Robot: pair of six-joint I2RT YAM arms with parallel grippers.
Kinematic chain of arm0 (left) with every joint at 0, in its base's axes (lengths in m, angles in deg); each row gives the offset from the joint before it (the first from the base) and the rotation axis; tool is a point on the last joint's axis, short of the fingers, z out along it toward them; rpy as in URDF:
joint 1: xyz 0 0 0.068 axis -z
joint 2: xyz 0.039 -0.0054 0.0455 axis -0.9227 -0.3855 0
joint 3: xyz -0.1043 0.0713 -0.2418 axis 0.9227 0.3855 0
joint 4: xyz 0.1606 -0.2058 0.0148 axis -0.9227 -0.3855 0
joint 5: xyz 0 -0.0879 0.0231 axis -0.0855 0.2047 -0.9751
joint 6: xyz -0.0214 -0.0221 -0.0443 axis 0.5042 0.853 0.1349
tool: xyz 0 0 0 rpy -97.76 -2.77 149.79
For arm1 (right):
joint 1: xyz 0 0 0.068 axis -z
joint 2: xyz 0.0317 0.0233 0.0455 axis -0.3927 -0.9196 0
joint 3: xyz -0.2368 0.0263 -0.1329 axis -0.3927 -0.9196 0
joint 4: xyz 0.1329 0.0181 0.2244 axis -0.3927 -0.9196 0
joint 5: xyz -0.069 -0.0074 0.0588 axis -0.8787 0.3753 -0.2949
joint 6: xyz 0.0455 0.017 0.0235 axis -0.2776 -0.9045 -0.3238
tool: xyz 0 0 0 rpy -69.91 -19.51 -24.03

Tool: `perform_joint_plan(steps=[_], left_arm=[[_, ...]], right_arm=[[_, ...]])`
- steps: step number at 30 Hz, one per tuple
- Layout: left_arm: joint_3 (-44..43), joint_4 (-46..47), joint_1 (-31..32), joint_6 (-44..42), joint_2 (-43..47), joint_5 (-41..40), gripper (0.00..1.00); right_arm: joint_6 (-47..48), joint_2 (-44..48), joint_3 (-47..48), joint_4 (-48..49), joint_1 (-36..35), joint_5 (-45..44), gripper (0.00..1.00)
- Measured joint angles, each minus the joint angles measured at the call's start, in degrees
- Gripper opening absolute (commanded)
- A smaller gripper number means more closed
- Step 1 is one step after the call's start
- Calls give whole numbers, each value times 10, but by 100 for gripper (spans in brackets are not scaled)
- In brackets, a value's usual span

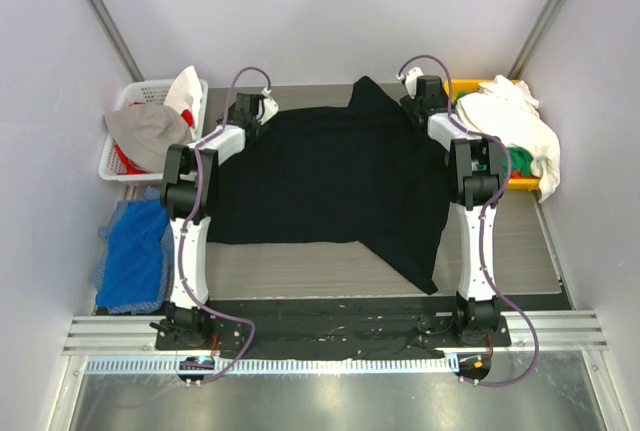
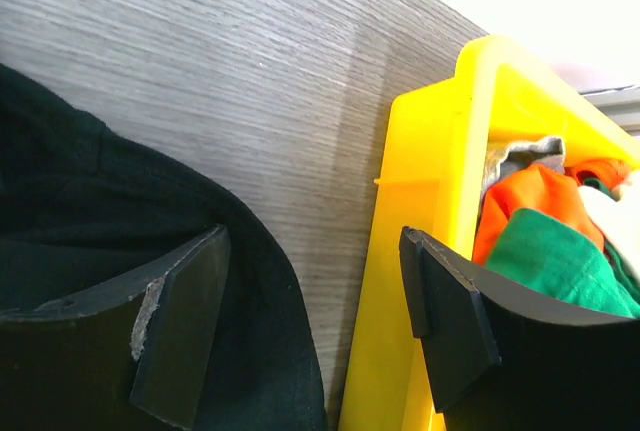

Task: Fold and stack the t-shirts
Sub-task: Flatten out the tshirt

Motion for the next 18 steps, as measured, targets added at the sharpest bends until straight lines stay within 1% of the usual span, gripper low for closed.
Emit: perform_joint_plan(steps=[6, 9, 12, 13, 15, 16, 18], left_arm=[[1, 2, 0, 0, 0, -1, 73], [20, 8, 0, 2, 13, 1, 76], [53, 4, 0, 10, 39, 10, 79], [65, 1, 0, 15, 49, 13, 84], [83, -9, 0, 24, 68, 21, 88], [90, -13, 0, 30, 76, 24, 90], [103, -20, 0, 40, 96, 32, 92]], right_arm=[[1, -6, 19, -17, 0, 0, 78], [0, -6, 16, -16, 0, 1, 78], [-5, 7, -6, -11, 0, 5, 79], [-8, 16, -17, -12, 0, 7, 79], [-14, 34, -37, -21, 0, 12, 81], [-17, 40, -42, -24, 0, 14, 91], [-30, 63, -61, -30, 0, 23, 93]])
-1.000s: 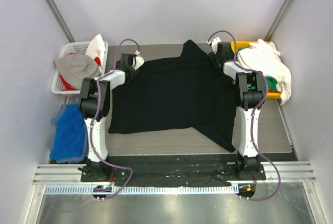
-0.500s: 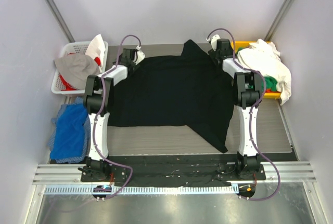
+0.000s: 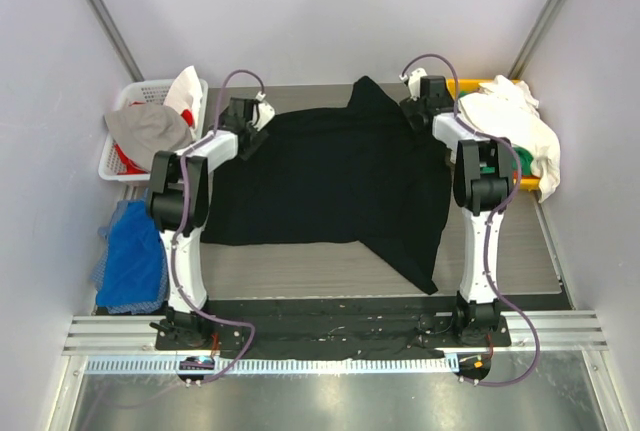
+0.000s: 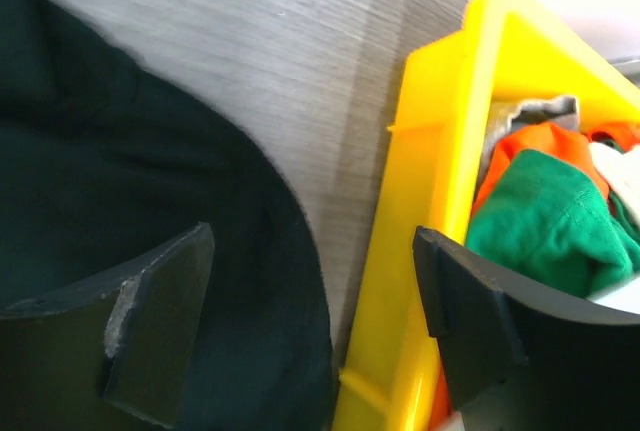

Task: Fold and stack the t-shirts
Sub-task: Flatten out the tshirt, then grap the side of the flattened tshirt closest away from the robot with both arms

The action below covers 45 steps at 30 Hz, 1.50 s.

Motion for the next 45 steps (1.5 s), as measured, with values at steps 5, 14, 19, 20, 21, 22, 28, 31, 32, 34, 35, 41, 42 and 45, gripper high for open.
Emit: perform_joint_plan(steps=[5, 14, 19, 20, 21, 22, 28, 31, 32, 34, 35, 41, 42, 45], left_arm=[[9, -10, 2, 25, 54, 12, 95], [53, -50, 23, 62, 163, 28, 93], [141, -126, 52, 92, 271, 71, 87], [154, -146, 58, 97, 295, 83, 87], [165, -165, 63, 100, 318, 94, 87], [176, -183, 66, 102, 341, 103, 87], [242, -280, 66, 106, 470, 132, 87], [273, -312, 67, 98, 512, 139, 86], [287, -322, 67, 94, 523, 140, 86], [315, -340, 68, 89, 539, 141, 86], [327, -346, 68, 86, 544, 141, 86], [369, -355, 68, 78, 551, 137, 86], [372, -350, 68, 77, 551, 136, 86], [375, -327, 68, 75, 542, 130, 86]], right_arm=[[-23, 66, -35, -20, -2, 23, 96], [-49, 221, -123, -80, -27, 61, 91], [-56, 319, -213, -169, -65, 98, 86], [-57, 337, -229, -191, -73, 107, 85], [-57, 354, -247, -213, -79, 117, 81], [-57, 370, -262, -236, -85, 125, 79], [-57, 469, -368, -328, -116, 163, 77], [-57, 512, -417, -352, -138, 173, 73], [-57, 521, -432, -358, -147, 176, 72], [-58, 530, -453, -369, -166, 181, 70], [-60, 530, -464, -372, -176, 184, 70], [-75, 530, -507, -367, -210, 176, 68], [-75, 530, -513, -365, -211, 169, 68], [-75, 530, -528, -349, -211, 145, 68]])
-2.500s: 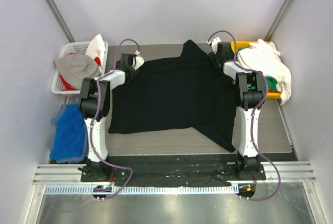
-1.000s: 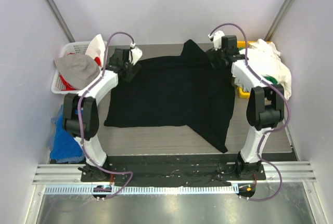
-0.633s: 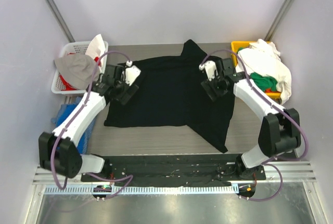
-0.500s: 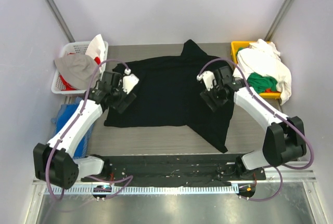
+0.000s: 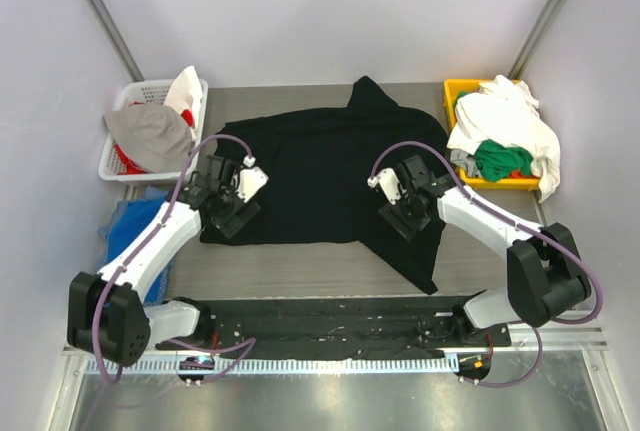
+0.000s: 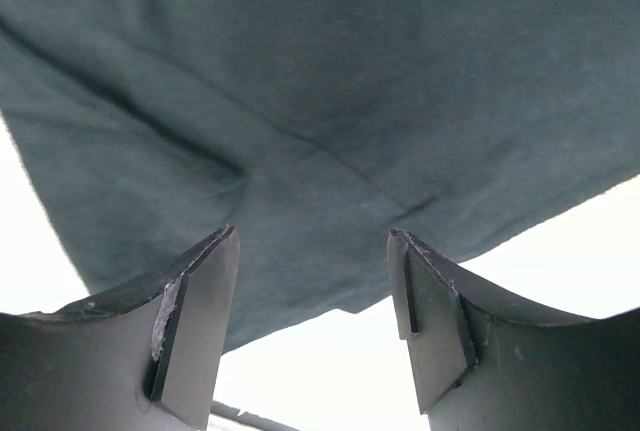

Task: Fold and stack the t-shirts
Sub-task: Grap the side of the flattened tshirt closest away from the robot with both arms

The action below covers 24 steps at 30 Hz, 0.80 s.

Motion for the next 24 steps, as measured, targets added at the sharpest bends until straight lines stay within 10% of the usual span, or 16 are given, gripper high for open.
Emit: perform_joint_plan(steps=[24], left_arm=[[-82, 142, 0, -25, -195, -38, 84]], right_arm=[[39, -5, -81, 79, 5, -64, 68]])
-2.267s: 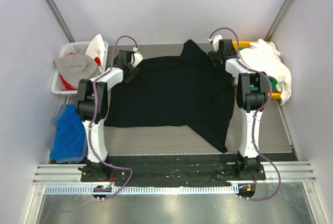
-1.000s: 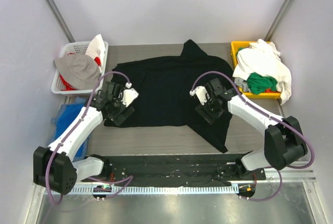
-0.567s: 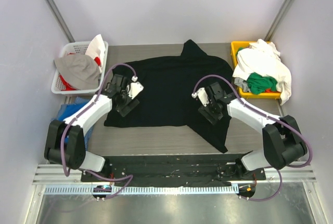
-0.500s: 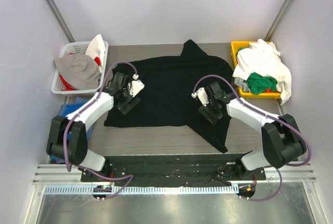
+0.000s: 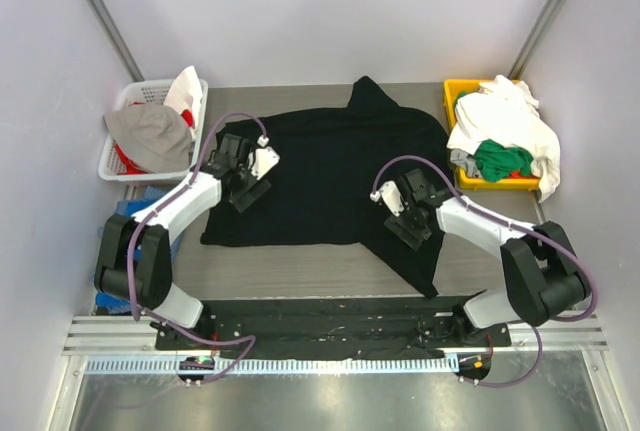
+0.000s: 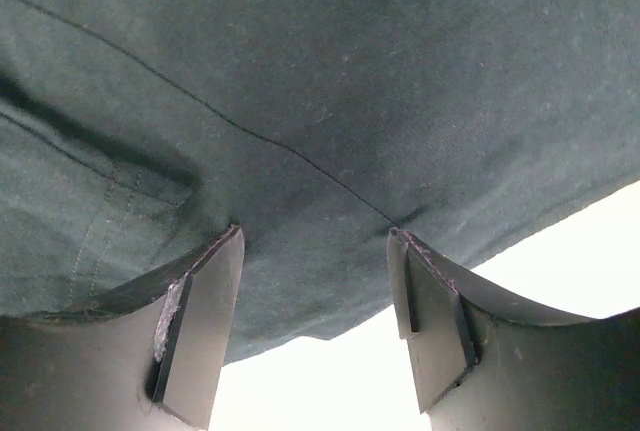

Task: Fold and stack the t-shirts
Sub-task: Grap the side of the flattened tshirt closest away from the robot with both arms

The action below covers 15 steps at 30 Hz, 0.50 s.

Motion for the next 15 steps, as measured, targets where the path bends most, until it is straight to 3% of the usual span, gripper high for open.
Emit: perform_joint_plan(steps=[15], left_arm=[[-14, -5, 0, -37, 17, -28, 84]], right_arm=[[47, 27, -17, -55, 0, 37, 68]])
